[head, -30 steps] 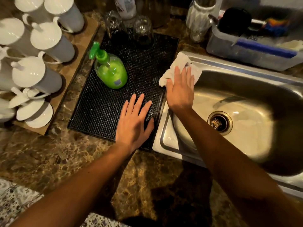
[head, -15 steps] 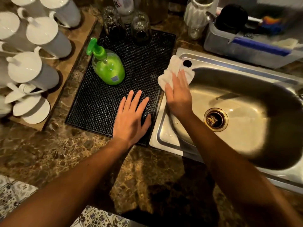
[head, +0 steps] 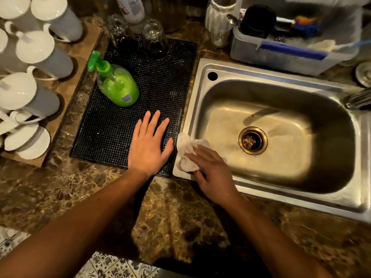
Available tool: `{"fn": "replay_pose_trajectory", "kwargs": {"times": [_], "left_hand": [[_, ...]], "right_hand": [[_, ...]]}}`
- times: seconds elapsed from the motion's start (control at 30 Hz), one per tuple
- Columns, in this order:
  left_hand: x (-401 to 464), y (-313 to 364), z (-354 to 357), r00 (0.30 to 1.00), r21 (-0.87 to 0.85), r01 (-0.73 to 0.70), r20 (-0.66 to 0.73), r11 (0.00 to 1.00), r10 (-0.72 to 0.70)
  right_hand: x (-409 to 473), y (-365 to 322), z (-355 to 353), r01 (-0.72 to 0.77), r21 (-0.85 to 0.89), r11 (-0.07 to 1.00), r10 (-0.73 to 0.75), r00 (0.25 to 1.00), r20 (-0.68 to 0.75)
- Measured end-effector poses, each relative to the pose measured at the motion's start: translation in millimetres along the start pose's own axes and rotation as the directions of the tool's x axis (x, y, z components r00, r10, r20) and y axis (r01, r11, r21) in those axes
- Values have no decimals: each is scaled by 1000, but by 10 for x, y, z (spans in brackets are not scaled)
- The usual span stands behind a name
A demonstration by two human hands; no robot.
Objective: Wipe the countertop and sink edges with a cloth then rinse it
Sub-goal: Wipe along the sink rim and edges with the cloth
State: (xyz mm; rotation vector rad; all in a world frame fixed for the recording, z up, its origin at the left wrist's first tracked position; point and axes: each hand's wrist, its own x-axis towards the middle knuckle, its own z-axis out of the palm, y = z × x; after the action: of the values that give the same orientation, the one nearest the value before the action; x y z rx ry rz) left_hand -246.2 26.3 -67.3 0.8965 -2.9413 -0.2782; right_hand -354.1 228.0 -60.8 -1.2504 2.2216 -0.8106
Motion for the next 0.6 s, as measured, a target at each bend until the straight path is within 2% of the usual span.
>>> {"fn": "replay_pose_trajectory", "kwargs": {"times": [0.27, 0.4, 0.5, 0.6], "left_hand": [[12, -9, -6, 1000, -9, 2, 4, 1000, -2], [8, -23, -8, 1000, -20, 1, 3, 1000, -1], [10, -15, -11, 1000, -26, -7, -5, 1000, 7], [10, -12, -14, 1000, -26, -11, -10, 1000, 11]], "right_hand": [[323, 67, -471, -209, 241, 948, 185, 975, 120], [925, 159, -719, -253, 268, 930, 300, 941, -155], [1463, 131, -881, -218, 348, 912, 320, 908, -271], [1984, 161, -907, -213, 239, 947, 291, 886, -362]]}}
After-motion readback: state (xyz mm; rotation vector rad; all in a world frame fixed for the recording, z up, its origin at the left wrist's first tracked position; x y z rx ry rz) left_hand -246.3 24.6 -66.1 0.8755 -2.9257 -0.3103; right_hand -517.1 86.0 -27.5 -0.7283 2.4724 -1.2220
